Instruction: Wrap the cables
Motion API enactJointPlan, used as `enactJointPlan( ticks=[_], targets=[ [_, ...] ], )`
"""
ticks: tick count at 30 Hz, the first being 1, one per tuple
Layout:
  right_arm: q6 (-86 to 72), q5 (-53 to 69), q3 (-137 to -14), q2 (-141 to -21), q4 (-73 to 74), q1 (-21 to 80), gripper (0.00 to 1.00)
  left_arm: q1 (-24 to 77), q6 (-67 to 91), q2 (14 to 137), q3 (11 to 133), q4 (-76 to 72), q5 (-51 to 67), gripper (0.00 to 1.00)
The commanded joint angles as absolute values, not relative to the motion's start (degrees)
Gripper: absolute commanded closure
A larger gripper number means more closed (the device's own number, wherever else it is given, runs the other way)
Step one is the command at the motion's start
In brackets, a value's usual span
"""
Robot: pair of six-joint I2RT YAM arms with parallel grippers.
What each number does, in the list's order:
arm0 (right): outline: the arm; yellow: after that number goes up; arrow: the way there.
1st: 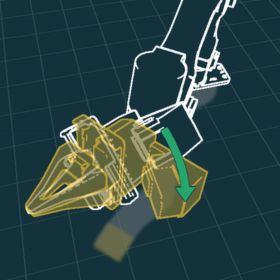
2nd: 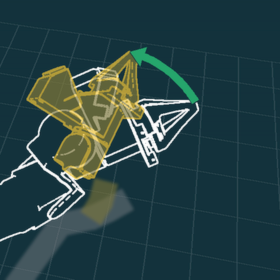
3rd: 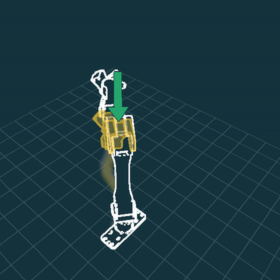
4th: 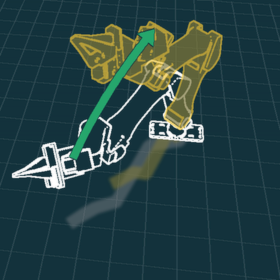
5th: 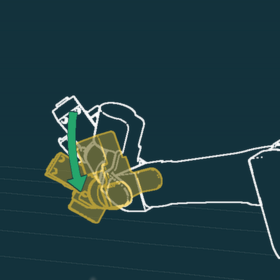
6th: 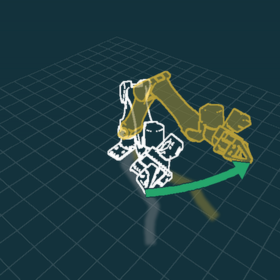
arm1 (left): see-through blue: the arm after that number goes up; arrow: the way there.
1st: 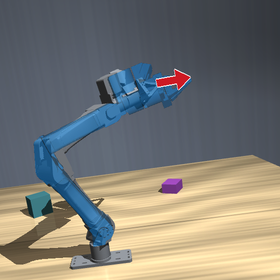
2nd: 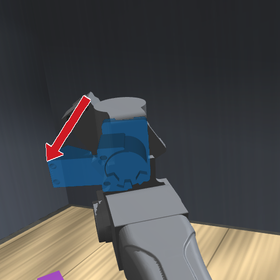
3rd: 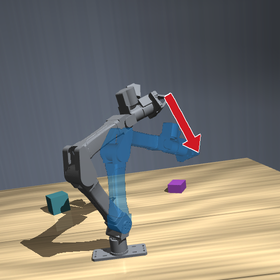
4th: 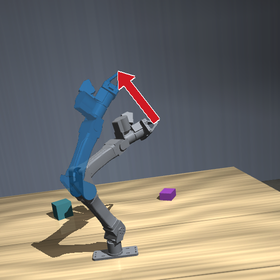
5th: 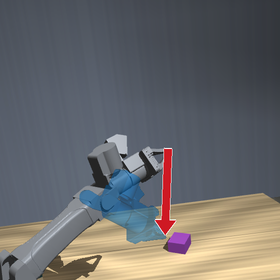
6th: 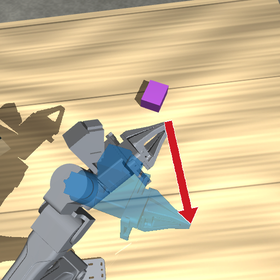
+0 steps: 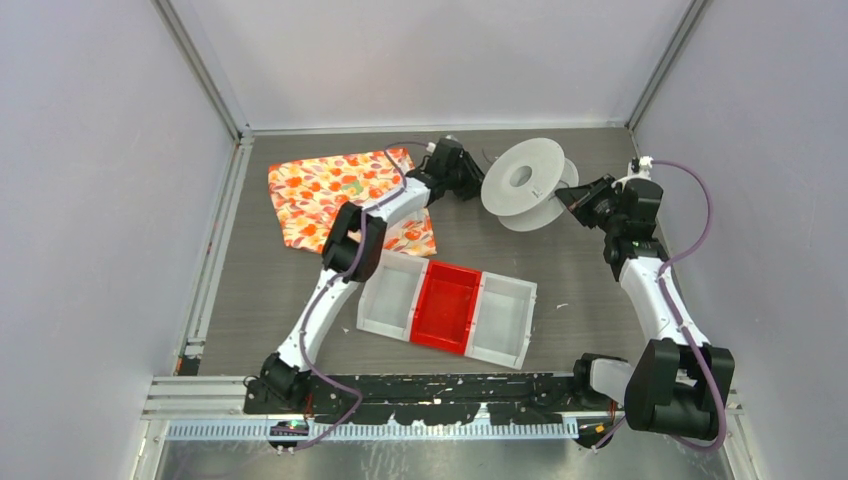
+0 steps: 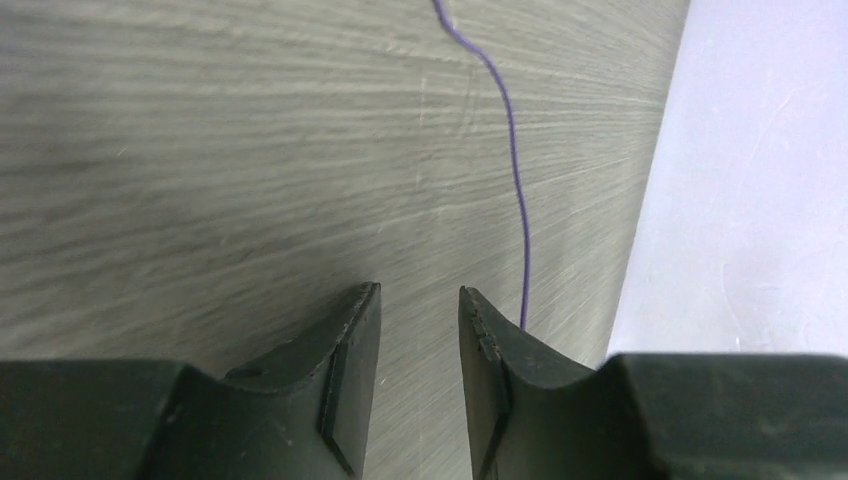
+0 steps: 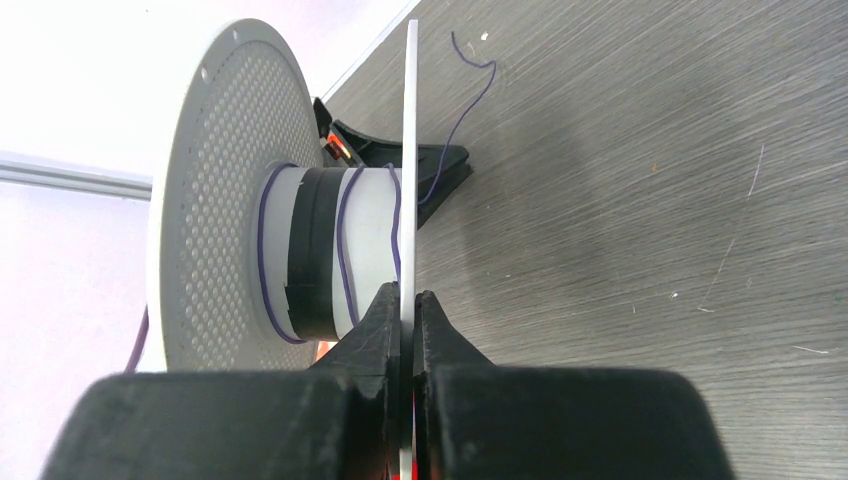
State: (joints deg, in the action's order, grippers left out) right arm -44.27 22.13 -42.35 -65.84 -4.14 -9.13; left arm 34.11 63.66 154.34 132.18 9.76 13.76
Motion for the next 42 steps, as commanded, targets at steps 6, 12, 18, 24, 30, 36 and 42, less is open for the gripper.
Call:
enactJointPlan(
  ticks=[6,12,18,24,30,36,42],
  targets=[
    [-43.4,24.7,-44.7,-62.1,-3.3,-9.6,0.99,30.3,62.1,137.1,113.0,5.3,6.9,0.66],
    [-34.6,29.5,-52.5,-59.7,9.9,-9.5,0.99,27.6,55.2,131.0,111.9,7.0,11.6,0.64],
    [-28.4,33.9,-69.0,-58.2,25.5,-8.9,0.99,23.5,47.7,126.4,111.4,4.4,24.2,0.60],
    [-25.7,39.9,-84.7,-61.2,37.9,-7.9,0.99,22.8,40.3,122.1,103.0,-10.3,40.9,0.58],
    [-26.4,42.9,-94.2,-61.6,41.1,-6.5,0.99,23.0,41.6,115.9,86.3,-41.9,48.3,0.56],
    [-32.2,45.7,-95.3,-60.2,35.6,-6.2,0.99,26.4,38.3,114.1,74.0,-64.4,54.4,0.54],
    [-35.6,46.8,-95.8,-59.8,32.4,-6.2,0.99,29.1,36.8,114.4,70.3,-68.6,56.6,0.53]
  ],
)
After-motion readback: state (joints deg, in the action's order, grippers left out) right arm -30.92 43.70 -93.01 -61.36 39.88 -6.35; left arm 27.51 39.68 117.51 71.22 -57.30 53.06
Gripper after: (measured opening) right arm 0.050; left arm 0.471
